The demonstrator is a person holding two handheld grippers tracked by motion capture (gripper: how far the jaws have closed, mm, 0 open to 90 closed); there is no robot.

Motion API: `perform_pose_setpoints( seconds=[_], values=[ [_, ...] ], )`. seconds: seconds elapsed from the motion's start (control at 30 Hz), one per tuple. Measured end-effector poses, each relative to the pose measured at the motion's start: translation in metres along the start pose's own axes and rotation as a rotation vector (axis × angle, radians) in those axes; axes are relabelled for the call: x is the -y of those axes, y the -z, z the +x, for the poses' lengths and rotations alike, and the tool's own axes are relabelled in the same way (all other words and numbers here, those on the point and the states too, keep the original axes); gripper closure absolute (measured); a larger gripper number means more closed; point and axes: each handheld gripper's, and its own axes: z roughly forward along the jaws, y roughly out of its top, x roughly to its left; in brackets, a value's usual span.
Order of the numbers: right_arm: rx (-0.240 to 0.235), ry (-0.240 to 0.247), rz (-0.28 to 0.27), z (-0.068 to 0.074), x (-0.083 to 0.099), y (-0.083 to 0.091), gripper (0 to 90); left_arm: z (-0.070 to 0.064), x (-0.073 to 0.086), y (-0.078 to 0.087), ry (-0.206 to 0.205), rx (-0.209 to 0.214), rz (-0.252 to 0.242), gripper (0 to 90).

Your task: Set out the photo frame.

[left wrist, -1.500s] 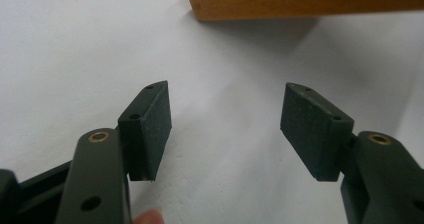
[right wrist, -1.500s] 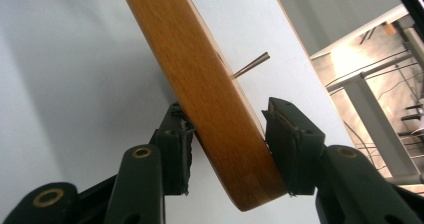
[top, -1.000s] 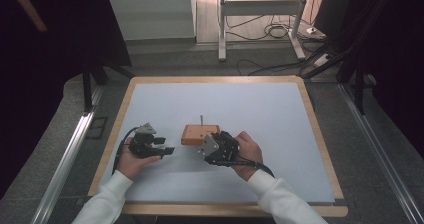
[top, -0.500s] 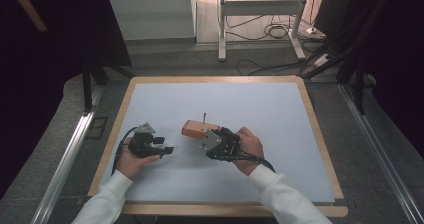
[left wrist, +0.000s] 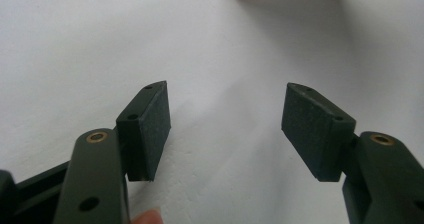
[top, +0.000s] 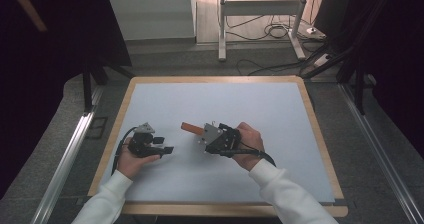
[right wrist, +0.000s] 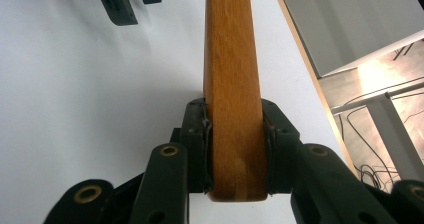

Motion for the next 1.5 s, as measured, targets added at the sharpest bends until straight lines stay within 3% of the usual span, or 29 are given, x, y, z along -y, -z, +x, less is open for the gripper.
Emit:
perform_pose_setpoints(
  seconds=[0.47, 0.8, 0.93, 1.07, 1.13, 1.2, 1.33, 1.5],
  values=[
    [-0.02, -0.001, -0.019, -0.001, -0.002, 0.007, 69.4, 0.001, 0.0, 0.0, 0.003, 0.0, -0.002, 35.5],
    [-0.104, -0.017, -0.075, 0.004, -0.008, 0.031, 69.1, 0.0, 0.0, 0.001, 0.003, -0.001, -0.009, 35.1],
    [-0.127, -0.019, -0.07, 0.003, -0.006, 0.031, 69.0, 0.0, 0.0, 0.001, 0.001, 0.001, -0.006, 34.8],
    [-0.123, -0.055, -0.08, -0.004, 0.0, 0.029, 68.5, 0.0, 0.0, 0.0, 0.002, 0.003, -0.002, 34.3],
    [-0.087, -0.068, -0.075, -0.008, 0.003, 0.027, 67.5, 0.0, 0.0, 0.0, 0.001, 0.002, -0.001, 34.2],
    [-0.093, -0.119, -0.07, -0.018, 0.011, 0.023, 65.9, 0.0, 0.0, 0.0, 0.001, 0.002, -0.002, 34.1],
    [-0.101, -0.159, -0.073, -0.027, 0.018, 0.02, 65.0, -0.001, 0.0, -0.001, 0.004, 0.003, -0.003, 33.8],
    [-0.077, -0.156, -0.047, -0.031, 0.019, 0.015, 60.7, -0.001, 0.0, -0.002, 0.004, 0.004, 0.001, 33.1]
  ],
)
